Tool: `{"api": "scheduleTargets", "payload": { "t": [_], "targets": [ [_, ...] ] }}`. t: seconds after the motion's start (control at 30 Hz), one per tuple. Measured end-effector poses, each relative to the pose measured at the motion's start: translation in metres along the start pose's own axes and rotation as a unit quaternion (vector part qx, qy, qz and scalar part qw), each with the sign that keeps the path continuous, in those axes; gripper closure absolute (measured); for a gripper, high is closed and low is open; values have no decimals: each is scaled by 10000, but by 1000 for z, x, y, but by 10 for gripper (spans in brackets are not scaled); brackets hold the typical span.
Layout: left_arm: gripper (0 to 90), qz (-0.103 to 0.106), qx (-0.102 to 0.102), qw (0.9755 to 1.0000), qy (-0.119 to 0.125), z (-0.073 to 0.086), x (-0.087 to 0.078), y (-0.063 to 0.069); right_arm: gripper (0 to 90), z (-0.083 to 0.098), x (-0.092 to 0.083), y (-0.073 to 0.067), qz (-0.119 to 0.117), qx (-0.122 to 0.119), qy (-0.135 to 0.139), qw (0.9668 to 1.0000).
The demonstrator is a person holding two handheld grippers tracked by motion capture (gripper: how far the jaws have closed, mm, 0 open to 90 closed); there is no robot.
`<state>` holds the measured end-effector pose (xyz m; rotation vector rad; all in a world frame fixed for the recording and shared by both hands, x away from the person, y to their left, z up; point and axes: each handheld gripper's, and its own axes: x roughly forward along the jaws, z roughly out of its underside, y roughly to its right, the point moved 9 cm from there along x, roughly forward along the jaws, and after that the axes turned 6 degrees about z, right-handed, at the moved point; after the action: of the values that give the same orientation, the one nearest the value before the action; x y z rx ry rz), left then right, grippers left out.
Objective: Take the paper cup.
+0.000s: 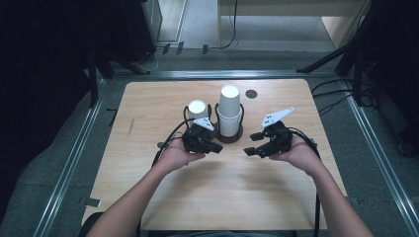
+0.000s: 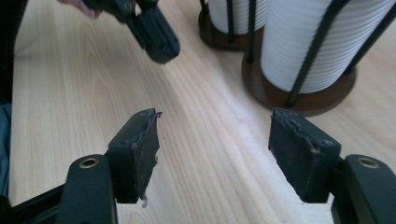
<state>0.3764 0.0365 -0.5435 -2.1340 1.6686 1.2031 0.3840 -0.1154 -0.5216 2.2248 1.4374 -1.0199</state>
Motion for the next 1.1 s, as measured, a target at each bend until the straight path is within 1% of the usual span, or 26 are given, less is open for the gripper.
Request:
{"api": "scheduleTargets", "payload": {
  "t": [0.07, 0.1, 0.13, 0.2, 0.23, 0.27, 0.3, 0.33, 0.37, 0.4, 0.43, 0.47, 0.5, 0.53, 0.57, 0.6, 0.63, 0.67, 0.7, 0.73, 0.77, 0.8, 0.83, 0.87, 0.93, 1.1],
  "targets": [
    [881, 27, 21, 10000, 58, -7, -3, -1, 334, -7, -8, 8, 53, -1, 31, 10000],
    [881, -9, 40, 10000, 49, -10, -4, -2, 334, -7, -8, 8, 53, -1, 31, 10000],
    [881, 1, 39, 10000, 63, -13, -5, -3, 334, -10, -11, 11, 67, -14, 43, 10000],
    [883, 19, 65, 9999, 83, -19, -7, -5, 331, -17, -18, 15, 6, -104, 55, 9999],
    [883, 30, 41, 9999, 126, -23, -8, -7, 330, -20, -21, 16, 5, -139, 57, 9999],
    [882, 30, 41, 9999, 126, -23, -8, -7, 329, -22, -22, 17, 7, -139, 56, 9999],
    [882, 54, -40, 9997, 242, -28, -10, -10, 328, -26, -25, 19, 28, -153, 66, 9999],
    [882, 54, -40, 9997, 242, -28, -10, -10, 325, -29, -26, 21, 65, -156, 41, 9998],
    [882, 72, -89, 9995, 300, -30, -11, -11, 325, -29, -26, 21, 65, -156, 41, 9998],
    [888, 113, -181, 9990, 394, -34, -12, -12, 320, -35, -28, 22, 119, -203, 39, 9997],
    [891, 122, -189, 9991, 358, -35, -13, -12, 317, -38, -29, 23, 138, -231, 31, 9996],
    [891, 54, -137, 9994, 302, -37, -13, -13, 317, -42, -31, 23, 155, -284, 37, 9995],
    [892, 54, -137, 9994, 302, -37, -13, -13, 317, -42, -31, 23, 155, -284, 37, 9995],
    [893, 0, -88, 9995, 306, -41, -15, -13, 317, -51, -34, 25, 129, -274, 105, 9995],
    [893, -9, -68, 9995, 320, -43, -16, -12, 317, -51, -34, 25, 129, -274, 105, 9995],
    [893, -67, -20, 9993, 360, -46, -17, -13, 316, -54, -34, 26, 142, -269, 104, 9995],
    [893, -75, -58, 9992, 384, -49, -19, -14, 308, -60, -35, 29, 170, -261, 95, 9995],
    [892, -154, -53, 9990, 416, -53, -21, -15, 298, -64, -35, 31, 201, -271, 101, 9994],
    [892, -187, -98, 9987, 463, -56, -23, -17, 269, -67, -36, 33, 238, -251, 109, 9993],
    [892, -187, -143, 9985, 485, -58, -23, -17, 247, -73, -36, 37, 364, -183, 165, 9990],
    [892, -236, -130, 9986, 466, -59, -23, -19, 244, -77, -36, 39, 407, -104, 190, 9989],
    [892, -236, -130, 9986, 466, -59, -23, -19, 245, -81, -36, 41, 423, -60, 212, 9989],
    [892, -318, -122, 9984, 454, -60, -22, -21, 245, -81, -36, 41, 423, -60, 212, 9989],
    [892, -293, -143, 9984, 470, -60, -21, -23, 244, -86, -36, 42, 419, -51, 263, 9988],
    [892, -340, -151, 9985, 391, -59, -17, -28, 238, -95, -33, 45, 438, -95, 240, 9987],
    [891, -452, -176, 9978, 451, -61, -15, -34, 234, -104, -28, 47, 408, -168, 170, 9989]
  ]
}}
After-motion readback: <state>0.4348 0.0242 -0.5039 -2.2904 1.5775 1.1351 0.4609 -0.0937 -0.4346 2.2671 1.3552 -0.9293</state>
